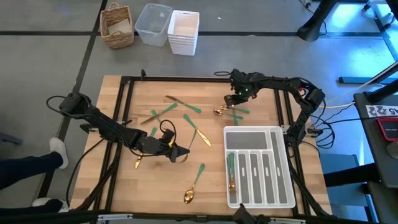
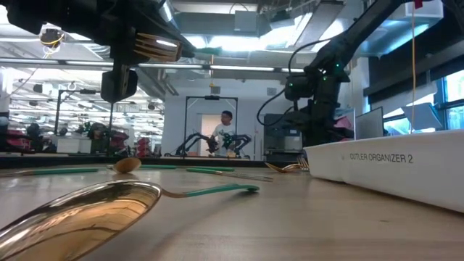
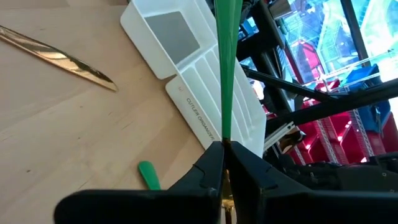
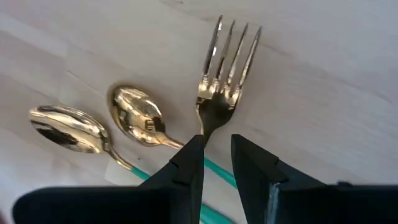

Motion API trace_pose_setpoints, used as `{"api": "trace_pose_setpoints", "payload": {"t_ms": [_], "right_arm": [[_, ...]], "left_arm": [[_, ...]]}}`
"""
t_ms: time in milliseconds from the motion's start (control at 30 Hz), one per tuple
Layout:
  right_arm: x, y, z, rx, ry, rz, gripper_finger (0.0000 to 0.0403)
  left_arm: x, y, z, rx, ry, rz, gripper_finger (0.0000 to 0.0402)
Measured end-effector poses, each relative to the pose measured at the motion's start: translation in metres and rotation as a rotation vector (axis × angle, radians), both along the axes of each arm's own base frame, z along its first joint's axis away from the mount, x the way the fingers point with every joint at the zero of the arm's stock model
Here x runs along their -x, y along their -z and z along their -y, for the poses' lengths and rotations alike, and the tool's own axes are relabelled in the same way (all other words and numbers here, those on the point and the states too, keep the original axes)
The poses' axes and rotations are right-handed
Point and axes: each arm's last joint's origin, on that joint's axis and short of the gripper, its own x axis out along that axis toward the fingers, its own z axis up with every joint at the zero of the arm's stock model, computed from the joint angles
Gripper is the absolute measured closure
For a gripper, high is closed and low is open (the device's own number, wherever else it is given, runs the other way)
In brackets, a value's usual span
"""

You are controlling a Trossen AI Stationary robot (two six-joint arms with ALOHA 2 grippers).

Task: Sort silverware
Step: Put the green fork in the white silverware tray

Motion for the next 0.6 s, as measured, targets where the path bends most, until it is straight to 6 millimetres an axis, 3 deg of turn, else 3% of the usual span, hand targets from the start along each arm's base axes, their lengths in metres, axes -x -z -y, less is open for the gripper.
{"api": "trace_pose_setpoints", "payload": {"t_ms": [600], "right_arm": [[-0.0013,0.0037,-0.0004,-0.024,0.045,-0.002,0.032]], "left_arm": [[-0.0015,-0.0048,0.0008,0.063,-0.012,0.044,0.0389]]}}
